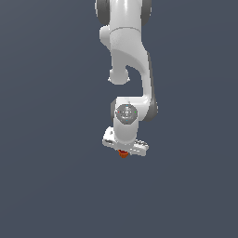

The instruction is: Pick up the object and move it to a goal position.

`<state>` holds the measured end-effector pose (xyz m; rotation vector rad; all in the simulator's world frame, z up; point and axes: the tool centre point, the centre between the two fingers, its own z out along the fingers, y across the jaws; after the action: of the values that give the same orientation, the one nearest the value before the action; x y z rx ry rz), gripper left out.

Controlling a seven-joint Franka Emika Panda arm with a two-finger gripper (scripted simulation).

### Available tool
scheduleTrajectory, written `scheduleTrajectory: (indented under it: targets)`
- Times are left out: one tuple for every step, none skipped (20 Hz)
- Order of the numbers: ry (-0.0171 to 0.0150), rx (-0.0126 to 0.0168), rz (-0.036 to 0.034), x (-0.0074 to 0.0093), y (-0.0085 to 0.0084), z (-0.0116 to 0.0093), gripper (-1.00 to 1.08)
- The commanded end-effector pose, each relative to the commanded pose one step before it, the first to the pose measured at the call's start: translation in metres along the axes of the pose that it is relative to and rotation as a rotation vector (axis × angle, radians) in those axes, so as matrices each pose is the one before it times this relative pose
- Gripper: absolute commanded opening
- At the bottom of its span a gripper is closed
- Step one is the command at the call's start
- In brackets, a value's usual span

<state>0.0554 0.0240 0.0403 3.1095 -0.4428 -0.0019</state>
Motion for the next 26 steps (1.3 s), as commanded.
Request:
scheduleTrajectory:
  targets:
    - [0.00109, 0.00091, -0.00178, -0.00076, -0.01649, -0.00288, -1.0]
    - [0.0, 0.0, 0.0, -0.00033, -0.00768, -0.00111, -1.0]
    - [0.0, 0.0, 0.0, -0.00034, -0.00819, -0.00118, -1.0]
    - [0.0, 0.0, 0.0, -0.00035, -0.00863, -0.00124, -1.0]
    - [0.0, 0.0, 0.0, -0.00034, -0.00899, -0.0013, -1.0]
    - [0.0, 0.0, 0.0, -0.00034, -0.00928, -0.00134, -1.0]
    - [0.0, 0.0, 0.0, -0.00032, -0.00951, -0.00137, -1.0]
    - [0.0, 0.0, 0.0, -0.00031, -0.00969, -0.00139, -1.0]
    - [0.0, 0.0, 0.0, -0.00028, -0.00982, -0.00141, -1.0]
    - [0.0, 0.0, 0.0, -0.00026, -0.0099, -0.00142, -1.0]
    - [0.0, 0.0, 0.0, -0.00023, -0.00995, -0.00143, -1.0]
    - [0.0, 0.0, 0.0, -0.0002, -0.00997, -0.00143, -1.0]
    - [0.0, 0.0, 0.0, -0.00016, -0.00994, -0.00142, -1.0]
    - [0.0, 0.0, 0.0, -0.00012, -0.00966, -0.00138, -1.0]
    - [0.0, 0.0, 0.0, -0.00007, -0.00913, -0.0013, -1.0]
    - [0.0, 0.0, 0.0, -0.00003, -0.00863, -0.00123, -1.0]
    - [0.0, 0.0, 0.0, 0.00001, -0.0079, -0.00112, -1.0]
    - [0.0, 0.0, 0.0, 0.00004, -0.00714, -0.00101, -1.0]
    - [0.0, 0.0, 0.0, 0.00005, -0.00645, -0.00091, -1.0]
    - [0.0, 0.0, 0.0, 0.00008, -0.0058, -0.00082, -1.0]
    - [0.0, 0.0, 0.0, 0.00011, -0.0052, -0.00073, -1.0]
    - [0.0, 0.0, 0.0, 0.00014, -0.00464, -0.00064, -1.0]
    - [0.0, 0.0, 0.0, 0.00016, -0.00414, -0.00057, -1.0]
    - [0.0, 0.0, 0.0, 0.00016, -0.00371, -0.00051, -1.0]
    - [0.0, 0.0, 0.0, 0.00015, -0.00331, -0.00045, -1.0]
    - [0.0, 0.0, 0.0, 0.00015, -0.00293, -0.0004, -1.0]
